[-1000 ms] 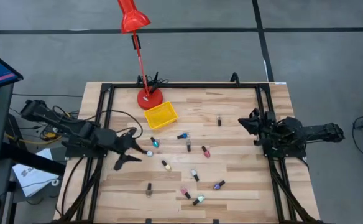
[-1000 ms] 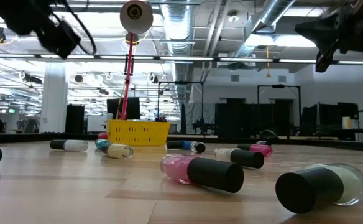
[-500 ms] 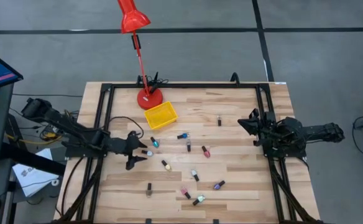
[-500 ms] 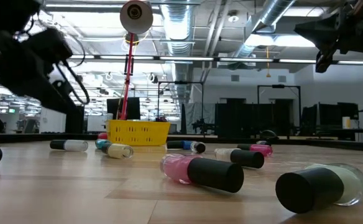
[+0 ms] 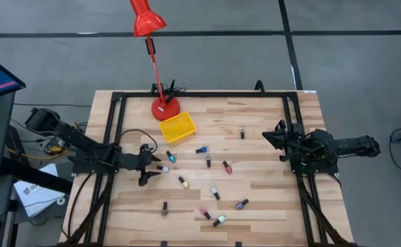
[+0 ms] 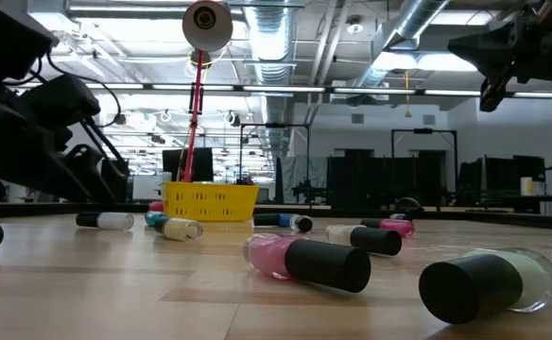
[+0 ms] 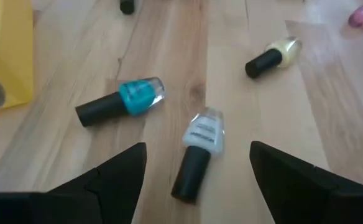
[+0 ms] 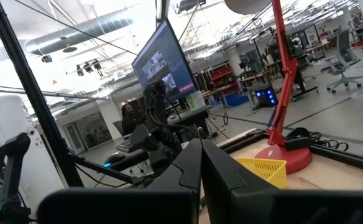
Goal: Pick & Place Nail Polish
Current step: Put the white nail polish into the yellow basket, then put the transparent nail polish into the yellow basket
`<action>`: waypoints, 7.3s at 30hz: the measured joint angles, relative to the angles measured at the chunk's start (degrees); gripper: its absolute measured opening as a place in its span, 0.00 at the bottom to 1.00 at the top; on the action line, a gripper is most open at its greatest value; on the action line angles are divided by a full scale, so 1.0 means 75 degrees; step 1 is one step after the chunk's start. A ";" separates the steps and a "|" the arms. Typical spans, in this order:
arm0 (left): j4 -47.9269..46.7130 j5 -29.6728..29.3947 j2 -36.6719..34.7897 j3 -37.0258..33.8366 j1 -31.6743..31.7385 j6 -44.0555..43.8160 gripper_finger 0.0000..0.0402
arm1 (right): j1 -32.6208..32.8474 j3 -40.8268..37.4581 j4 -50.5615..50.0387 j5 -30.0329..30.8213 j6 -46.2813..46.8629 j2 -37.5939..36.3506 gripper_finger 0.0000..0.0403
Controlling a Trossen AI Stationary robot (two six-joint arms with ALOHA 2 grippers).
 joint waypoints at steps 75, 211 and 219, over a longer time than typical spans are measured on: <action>-0.0925 0.1729 0.1977 0.3617 0.5483 0.1013 0.28 | -0.0002 0.0003 -0.0198 0.0003 -0.0066 -0.0002 0.00; -0.1394 0.1358 -0.1600 0.3850 0.5442 0.1025 0.72 | -0.3972 0.8734 -0.8406 -0.2627 -0.8095 1.4153 0.55; -0.1403 0.1355 -0.1601 0.3850 0.5442 0.1025 0.72 | -0.4127 0.8795 -0.8454 -0.2413 -0.8089 1.4768 0.46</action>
